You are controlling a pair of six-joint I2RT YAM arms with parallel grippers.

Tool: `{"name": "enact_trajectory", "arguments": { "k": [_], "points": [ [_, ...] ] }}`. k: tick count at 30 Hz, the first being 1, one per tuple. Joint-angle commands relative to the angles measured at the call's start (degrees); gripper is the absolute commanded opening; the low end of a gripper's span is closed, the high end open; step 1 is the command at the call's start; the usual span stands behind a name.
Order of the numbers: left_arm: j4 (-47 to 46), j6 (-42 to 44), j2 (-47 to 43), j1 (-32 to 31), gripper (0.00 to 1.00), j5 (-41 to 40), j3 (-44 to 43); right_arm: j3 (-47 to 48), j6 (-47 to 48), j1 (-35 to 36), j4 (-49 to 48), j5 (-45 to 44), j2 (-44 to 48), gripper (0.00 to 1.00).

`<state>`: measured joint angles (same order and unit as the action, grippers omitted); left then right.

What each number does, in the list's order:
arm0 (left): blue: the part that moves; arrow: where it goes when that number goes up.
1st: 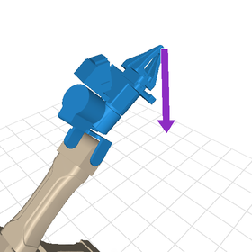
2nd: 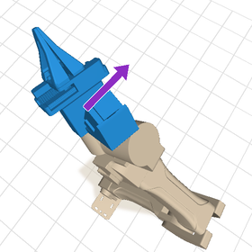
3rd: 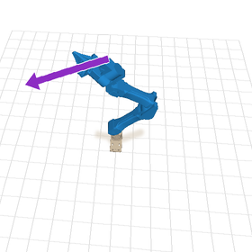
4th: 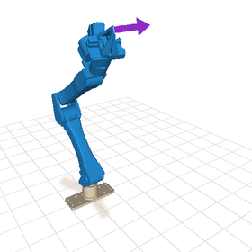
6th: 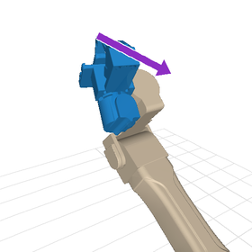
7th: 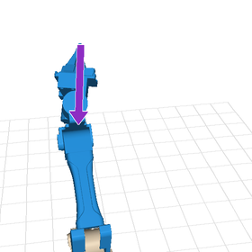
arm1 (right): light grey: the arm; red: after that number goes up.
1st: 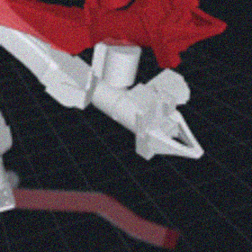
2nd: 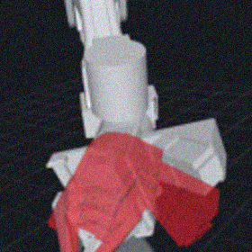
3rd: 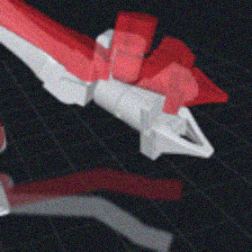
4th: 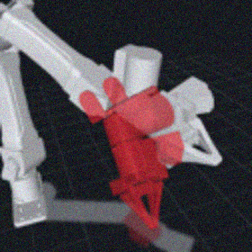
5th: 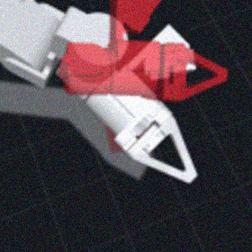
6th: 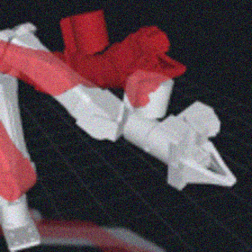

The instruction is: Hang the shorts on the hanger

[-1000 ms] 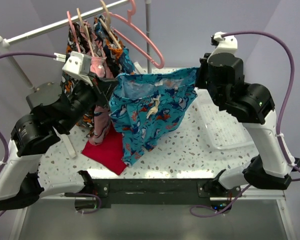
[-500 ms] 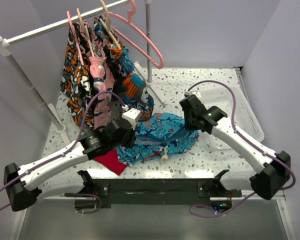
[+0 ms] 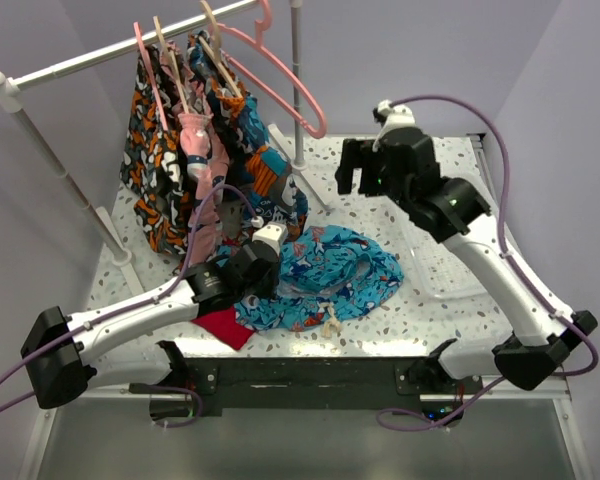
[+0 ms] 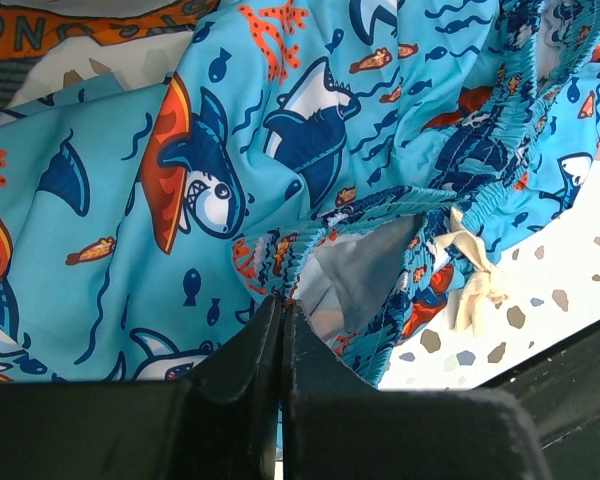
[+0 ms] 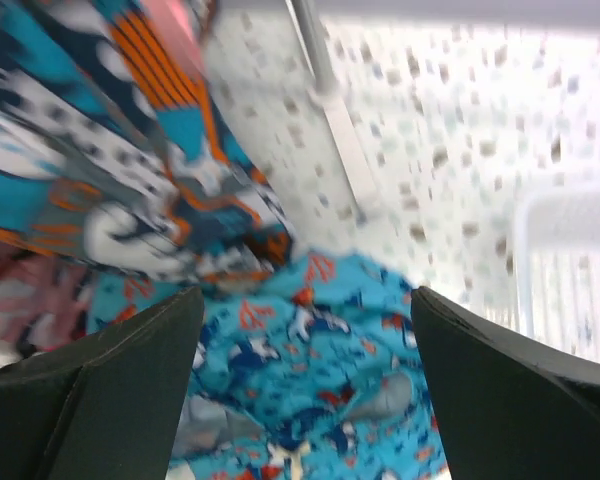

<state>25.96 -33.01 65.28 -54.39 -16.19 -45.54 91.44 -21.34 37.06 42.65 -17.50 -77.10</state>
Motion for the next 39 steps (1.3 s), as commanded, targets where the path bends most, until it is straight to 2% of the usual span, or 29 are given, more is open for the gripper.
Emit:
{"name": "enact_trajectory", "arguments": {
  "k": [1,3,5,9,12,16,20,25,29,33,36,37,39],
  "points": [
    [-2.8,-0.4,-0.4,0.2,0.00,-1.3,-2.8,12.1,11.6,-0.2,-11.7,7.2,-4.4,0.88],
    [-2.9,0.5,-0.2,0.3,0.00,-1.0,-3.2,23.0,15.4,-0.3,-8.8,8.0,-12.0,0.84],
    [-2.5,0.9,0.0,0.2,0.00,-1.0,-3.7,29.4,18.2,-1.0,-7.3,10.9,-19.0,0.82],
    [-2.0,2.0,0.2,0.2,0.00,-1.0,-4.7,45.9,19.9,-2.4,-4.6,15.9,-28.7,0.81],
    [-1.4,2.3,0.3,0.3,0.00,-1.0,-5.1,50.8,20.3,-2.7,-4.9,16.8,-33.8,0.81],
    [-0.5,2.7,0.0,0.2,0.00,-1.0,-5.7,51.5,20.1,-2.8,-6.2,16.3,-36.4,0.78],
    [0.0,2.7,-0.4,0.2,0.00,-0.9,-5.5,45.2,18.1,-2.8,-12.0,15.1,-34.4,0.64],
    [0.0,2.0,-1.4,0.3,0.00,-0.5,-4.5,44.2,18.1,-2.8,-12.9,15.1,-33.5,0.62],
    [0.1,1.7,-2.2,0.3,0.00,-0.9,-4.0,46.9,18.2,-2.8,-12.2,16.4,-35.1,0.61],
    [0.7,1.7,-2.5,0.3,0.00,-1.3,-4.3,48.2,18.0,-2.8,-12.2,17.1,-35.8,0.54],
    [0.9,1.6,-3.0,0.3,0.00,-1.3,-4.3,48.0,18.1,-2.8,-13.0,16.8,-35.2,0.39],
    [0.9,1.6,-3.1,0.3,0.00,-1.3,-4.4,48.0,18.2,-2.8,-13.3,16.8,-35.1,0.29],
    [1.0,1.5,-3.3,0.3,0.00,-1.2,-4.5,48.2,18.4,-2.8,-14.0,16.8,-35.0,0.21]
  ]
}}
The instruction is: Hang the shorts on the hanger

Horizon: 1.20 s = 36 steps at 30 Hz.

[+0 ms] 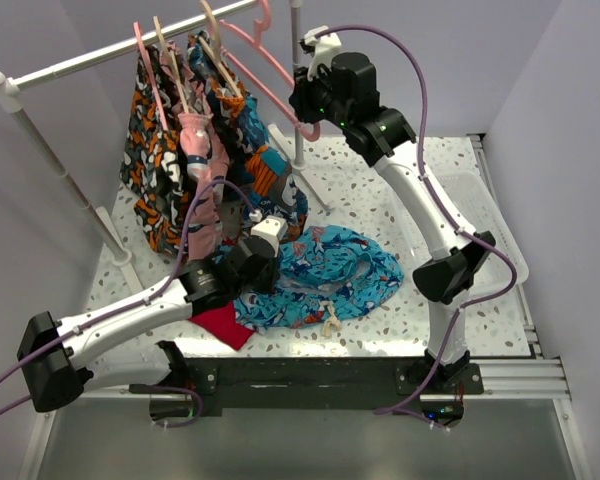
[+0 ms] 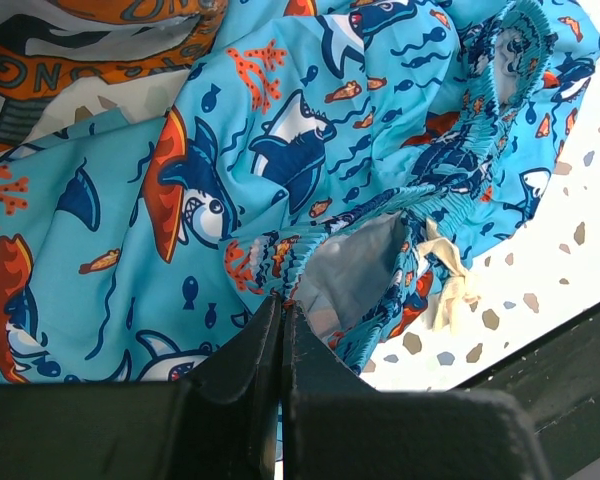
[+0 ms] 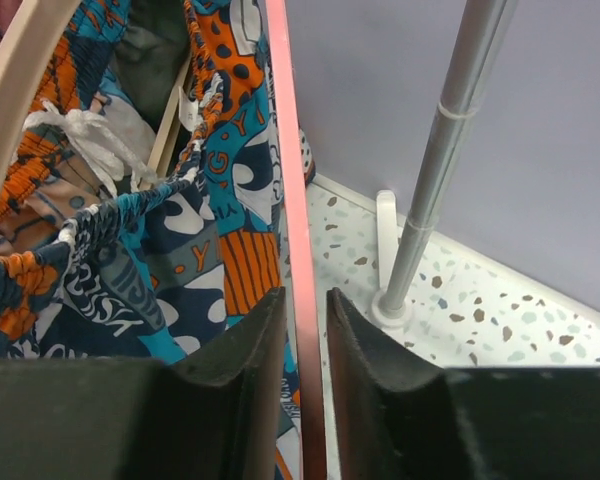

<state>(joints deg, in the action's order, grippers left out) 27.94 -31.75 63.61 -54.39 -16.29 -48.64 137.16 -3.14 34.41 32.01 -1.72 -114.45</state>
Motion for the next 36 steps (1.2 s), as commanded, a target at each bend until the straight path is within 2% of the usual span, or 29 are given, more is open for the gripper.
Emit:
{"name": "enact_trajectory", "arguments": {
  "k": [1,4,13,17,28,36],
  "points": [
    [-0.9,0.2,-1.7,0.3,0.00,-1.0,-1.5,2.7,0.4,-0.1,-3.4,1.2,2.2,0.14],
    [-0.8,0.2,-1.7,0.3,0.00,-1.3,-1.5,3.6,0.8,-0.1,-3.4,0.8,2.2,0.00],
    [-0.1,0.3,-1.0,0.3,0.00,-2.1,-2.3,1.4,0.9,-0.1,-7.8,0.8,5.3,0.00],
    [0.1,0.0,-1.3,0.2,0.00,-2.6,-2.4,-4.2,0.6,-0.1,-10.8,0.6,8.6,0.00],
    [0.7,-0.1,-1.3,0.2,0.00,-3.4,-2.8,-12.6,-0.2,-0.1,-9.8,0.7,14.9,0.00],
    [2.6,-0.9,-1.0,0.3,0.00,-5.4,-3.4,-28.7,-2.9,-0.1,-9.5,-2.1,30.0,0.00]
  ]
}}
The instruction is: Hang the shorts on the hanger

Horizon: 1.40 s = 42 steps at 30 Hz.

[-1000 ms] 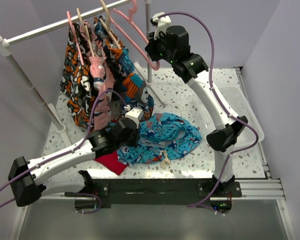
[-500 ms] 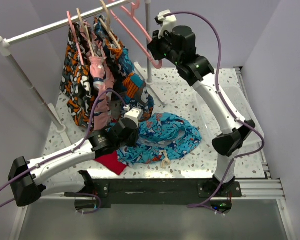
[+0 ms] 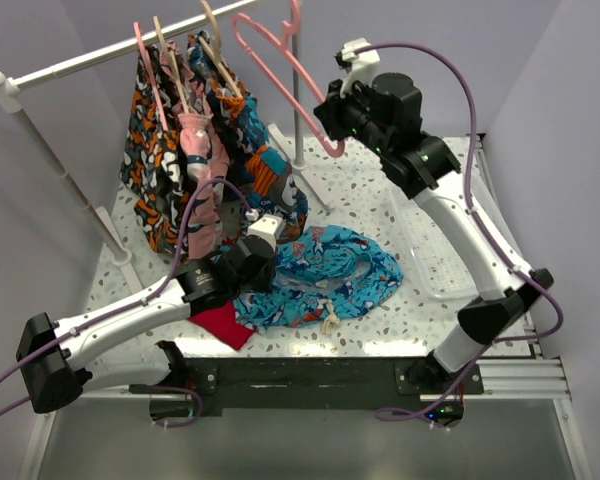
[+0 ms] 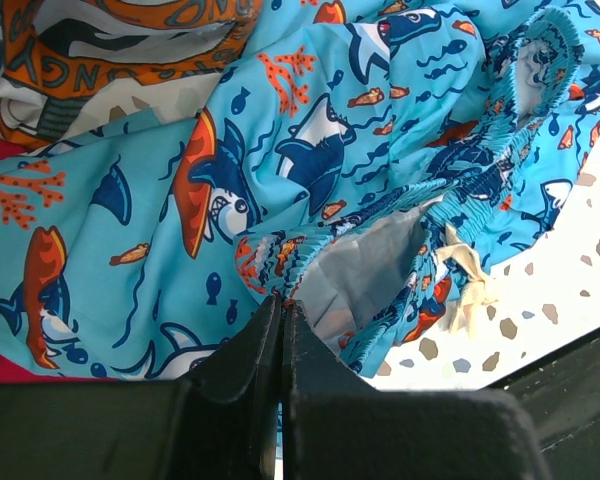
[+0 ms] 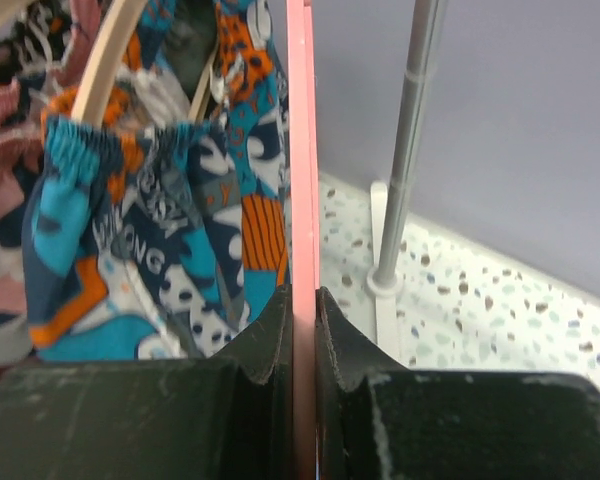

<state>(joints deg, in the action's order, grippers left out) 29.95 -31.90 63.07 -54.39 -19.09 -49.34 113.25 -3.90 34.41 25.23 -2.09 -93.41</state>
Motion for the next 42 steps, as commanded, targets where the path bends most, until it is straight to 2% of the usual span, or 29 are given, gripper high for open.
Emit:
{"name": "enact_trajectory", "arguments": {
  "k": [1,6,10,11,15,18,24,30,42],
  "points": [
    [1.0,-1.2,-0.2,0.3,0.00,-3.2,-2.6,-8.1,-2.7,-0.1,-1.7,-2.5,12.9,0.00],
    [1.3,-2.5,1.0,0.9,0.00,-5.0,-1.1,-18.8,-9.9,-0.1,7.5,-3.0,27.0,0.00],
    [1.5,-1.9,3.2,2.6,0.00,-6.0,-0.8,-34.0,-16.4,-0.1,16.6,1.3,41.9,0.00],
    [1.3,-1.6,3.5,2.9,0.00,-5.8,-1.0,-35.1,-16.9,0.0,19.3,1.9,46.3,0.00],
    [1.4,-1.3,5.0,4.4,0.00,-6.1,-1.4,-39.1,-18.8,-0.1,32.9,6.8,54.3,0.00],
    [1.2,-1.2,5.0,5.2,0.00,-6.5,-1.0,-41.3,-20.2,-0.1,37.3,10.7,59.6,0.00],
    [1.5,-1.6,6.2,5.5,0.00,-8.2,-2.3,-43.0,-18.5,-0.1,45.9,14.6,60.8,0.00],
    [2.0,-1.9,7.2,5.5,0.00,-8.6,-3.0,-41.5,-16.8,0.0,49.0,18.4,60.7,0.00],
    [0.1,4.7,1.4,5.3,0.00,-3.0,-2.8,-44.2,-10.8,-0.1,41.8,25.7,55.2,0.00]
  ]
}}
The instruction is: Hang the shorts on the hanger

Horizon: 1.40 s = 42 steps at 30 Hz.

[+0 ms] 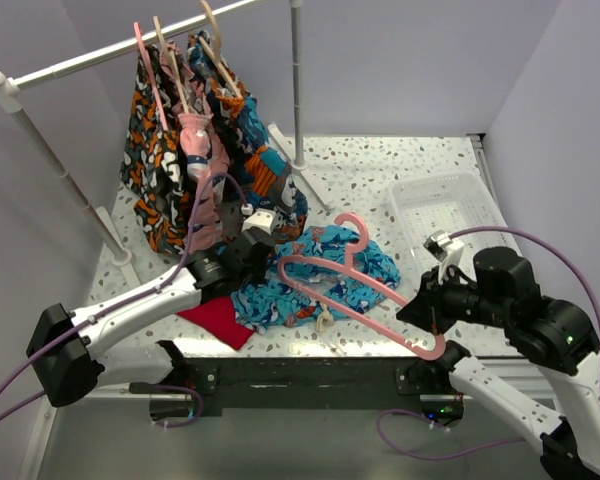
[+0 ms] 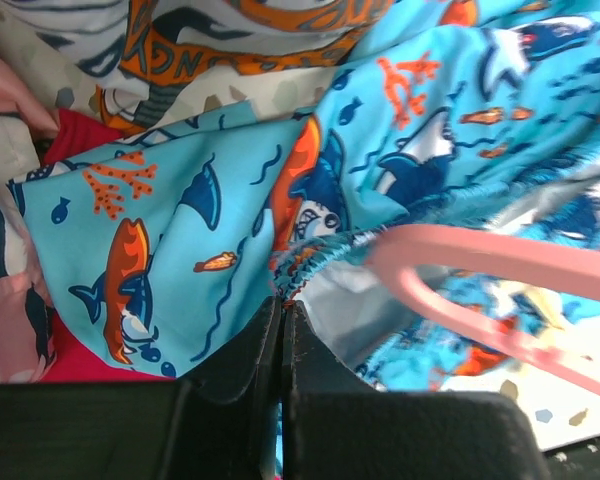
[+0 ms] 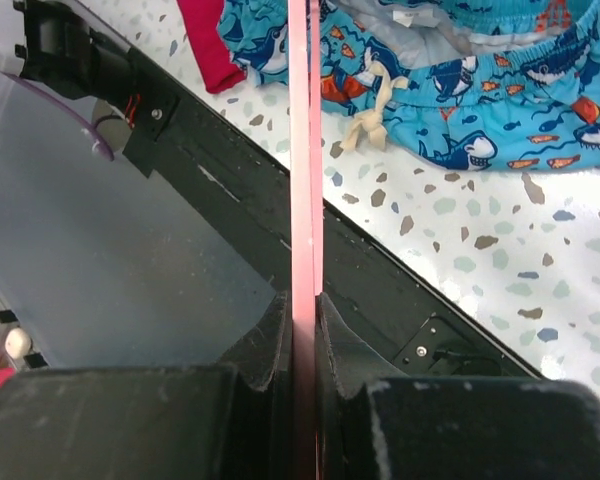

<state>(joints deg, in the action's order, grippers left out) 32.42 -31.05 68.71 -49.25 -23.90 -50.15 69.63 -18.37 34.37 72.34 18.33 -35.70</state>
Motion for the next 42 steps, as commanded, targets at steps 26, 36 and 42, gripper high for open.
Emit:
{"name": "enact_trajectory", "arguments": {
  "k": [26,36,42],
  "points": [
    [5.5,6.7,-9.4,-11.5,0.00,-19.0,-8.5,-4.4,9.8,0.0,-14.6,18.3,-3.1,0.00],
    [-1.7,13.3,-16.8,-11.5,0.00,-8.8,-5.4,-9.5,7.6,0.0,-20.3,24.8,-0.2,0.00],
    [-5.5,15.6,-18.4,-11.5,0.00,0.2,-4.1,-20.3,1.7,0.0,-36.0,24.4,0.8,0.00]
  ]
}}
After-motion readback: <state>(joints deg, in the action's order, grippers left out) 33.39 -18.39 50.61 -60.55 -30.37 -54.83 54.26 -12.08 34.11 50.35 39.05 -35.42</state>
